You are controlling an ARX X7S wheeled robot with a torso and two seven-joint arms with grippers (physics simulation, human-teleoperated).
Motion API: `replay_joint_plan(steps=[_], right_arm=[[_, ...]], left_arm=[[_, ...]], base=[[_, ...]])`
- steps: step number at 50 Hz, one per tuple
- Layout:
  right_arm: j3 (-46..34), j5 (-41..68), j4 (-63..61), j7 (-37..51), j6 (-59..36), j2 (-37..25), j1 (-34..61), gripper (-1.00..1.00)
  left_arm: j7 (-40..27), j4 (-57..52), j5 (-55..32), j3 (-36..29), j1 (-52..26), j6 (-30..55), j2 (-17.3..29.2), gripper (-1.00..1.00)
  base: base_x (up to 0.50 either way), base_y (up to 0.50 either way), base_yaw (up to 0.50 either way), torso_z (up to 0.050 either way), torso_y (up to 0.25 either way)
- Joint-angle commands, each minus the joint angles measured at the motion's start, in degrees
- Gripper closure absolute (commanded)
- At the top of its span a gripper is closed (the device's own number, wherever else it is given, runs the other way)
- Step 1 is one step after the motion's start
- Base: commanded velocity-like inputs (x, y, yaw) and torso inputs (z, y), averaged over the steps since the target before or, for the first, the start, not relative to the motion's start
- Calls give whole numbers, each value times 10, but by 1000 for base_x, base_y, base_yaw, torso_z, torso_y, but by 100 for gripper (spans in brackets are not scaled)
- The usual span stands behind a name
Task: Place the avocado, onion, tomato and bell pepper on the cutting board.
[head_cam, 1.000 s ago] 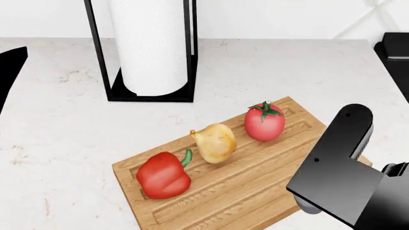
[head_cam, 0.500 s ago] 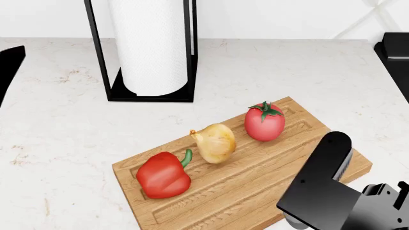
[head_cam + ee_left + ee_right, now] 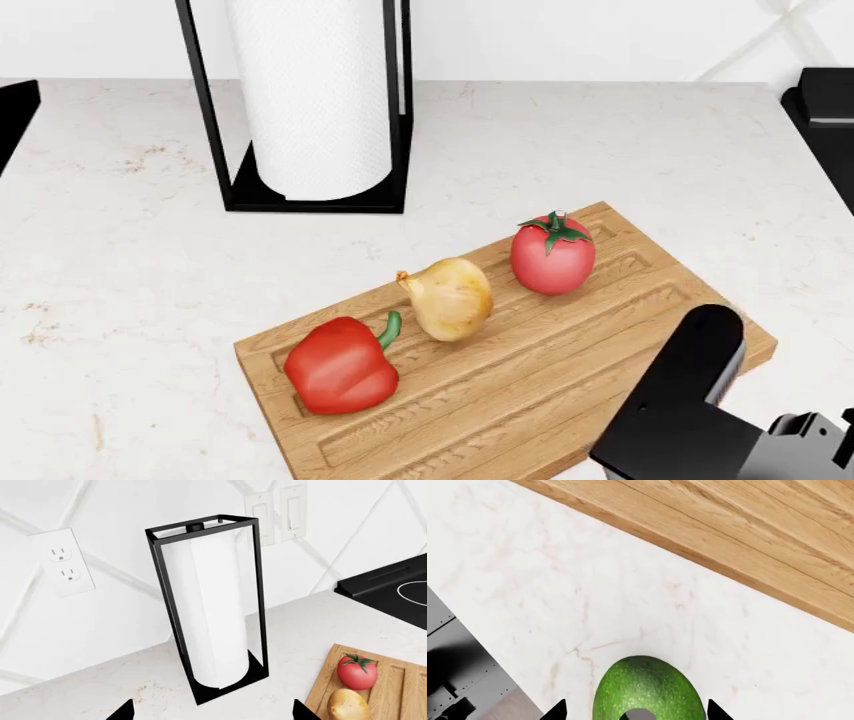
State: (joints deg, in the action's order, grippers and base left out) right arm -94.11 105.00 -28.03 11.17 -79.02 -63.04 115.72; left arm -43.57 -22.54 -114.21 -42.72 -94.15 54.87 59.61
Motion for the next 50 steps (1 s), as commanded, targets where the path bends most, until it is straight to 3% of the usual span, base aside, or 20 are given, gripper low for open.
replay_joint_plan(steps=[1,3,4,32,50], right_arm=[[-7,-17,1,-7,9,-1,-19,-100],[-8,-17,0,-7,9,-1,-20,-100],[-8,-18,0,-5,9,-1,-19,100],[53,-12,33,-33,-43,48,113,100],[75,-123,61,-88,10,95,82,100]], left_arm=[[1,-1,-1,2,3,-2,4,-100],[1,0,-1,3,1,-2,4,-100],[1,0,-1,3,1,-2,4,-100],[-1,4,-3,6,-15,6,-4,-100],[-4,7,-6,6,-23,11,-5,-100]], base=[[0,0,0,0,0],[0,0,0,0,0],[0,0,0,0,0],[0,0,0,0,0],[0,0,0,0,0]])
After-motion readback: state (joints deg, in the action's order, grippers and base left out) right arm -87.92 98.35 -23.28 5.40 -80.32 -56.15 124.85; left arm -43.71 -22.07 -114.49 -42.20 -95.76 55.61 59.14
